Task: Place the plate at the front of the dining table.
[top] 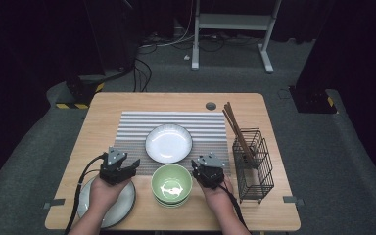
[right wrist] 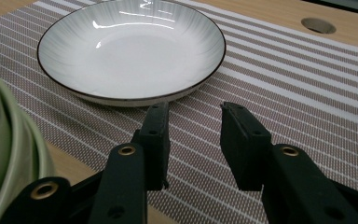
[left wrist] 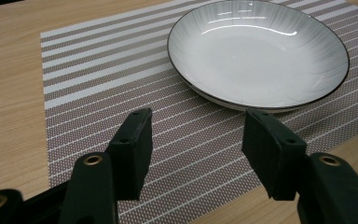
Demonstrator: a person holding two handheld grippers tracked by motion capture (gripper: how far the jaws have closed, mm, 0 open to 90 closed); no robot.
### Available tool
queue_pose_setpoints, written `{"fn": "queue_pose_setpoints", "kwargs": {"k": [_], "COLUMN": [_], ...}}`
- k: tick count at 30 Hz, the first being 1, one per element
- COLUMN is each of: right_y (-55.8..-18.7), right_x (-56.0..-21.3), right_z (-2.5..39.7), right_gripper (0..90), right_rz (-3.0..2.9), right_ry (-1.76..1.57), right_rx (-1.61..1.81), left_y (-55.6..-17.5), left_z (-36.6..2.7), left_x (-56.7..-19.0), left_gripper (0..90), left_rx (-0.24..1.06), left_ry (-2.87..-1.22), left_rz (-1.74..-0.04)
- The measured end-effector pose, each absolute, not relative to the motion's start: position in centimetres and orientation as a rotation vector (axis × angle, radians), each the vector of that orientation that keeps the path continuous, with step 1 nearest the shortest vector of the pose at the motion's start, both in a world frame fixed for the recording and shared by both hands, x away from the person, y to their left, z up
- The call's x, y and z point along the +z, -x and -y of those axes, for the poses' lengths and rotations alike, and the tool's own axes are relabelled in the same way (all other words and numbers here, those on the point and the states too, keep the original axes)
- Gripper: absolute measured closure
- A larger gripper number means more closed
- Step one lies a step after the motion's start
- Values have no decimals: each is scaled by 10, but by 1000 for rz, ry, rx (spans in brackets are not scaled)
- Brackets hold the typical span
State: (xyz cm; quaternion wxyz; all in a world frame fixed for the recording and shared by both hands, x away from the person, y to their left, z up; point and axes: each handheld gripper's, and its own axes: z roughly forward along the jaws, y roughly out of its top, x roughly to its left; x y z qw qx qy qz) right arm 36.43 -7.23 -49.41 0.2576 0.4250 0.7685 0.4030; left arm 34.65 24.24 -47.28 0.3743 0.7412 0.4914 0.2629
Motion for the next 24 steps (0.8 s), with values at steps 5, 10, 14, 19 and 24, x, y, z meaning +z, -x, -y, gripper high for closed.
{"fn": "queue_pose_setpoints", "kwargs": {"k": [5,10,14,19,24], "right_y": [-353,-342,-333,-324,-321], "right_x": [-496,-499,-504,-509,-514], "right_z": [78,85,89,90,91], "right_gripper": [612,594,592,595,612], "right_rz": [-2083,-2070,-2068,-2081,-2093], "right_ry": [-1168,-1202,-1210,-1188,-1141], "right_rx": [1084,1064,1061,1043,1043], "left_y": [-342,-338,-336,-335,-332], "left_z": [-239,-241,-242,-240,-238], "left_x": [-471,-470,-469,-472,-471], "left_gripper": [419,430,427,436,431], "left_rx": [672,657,661,628,624], "left_ry": [-1909,-1917,-1924,-1941,-1967], "left_rz": [-1233,-1231,-1228,-1242,-1252]}}
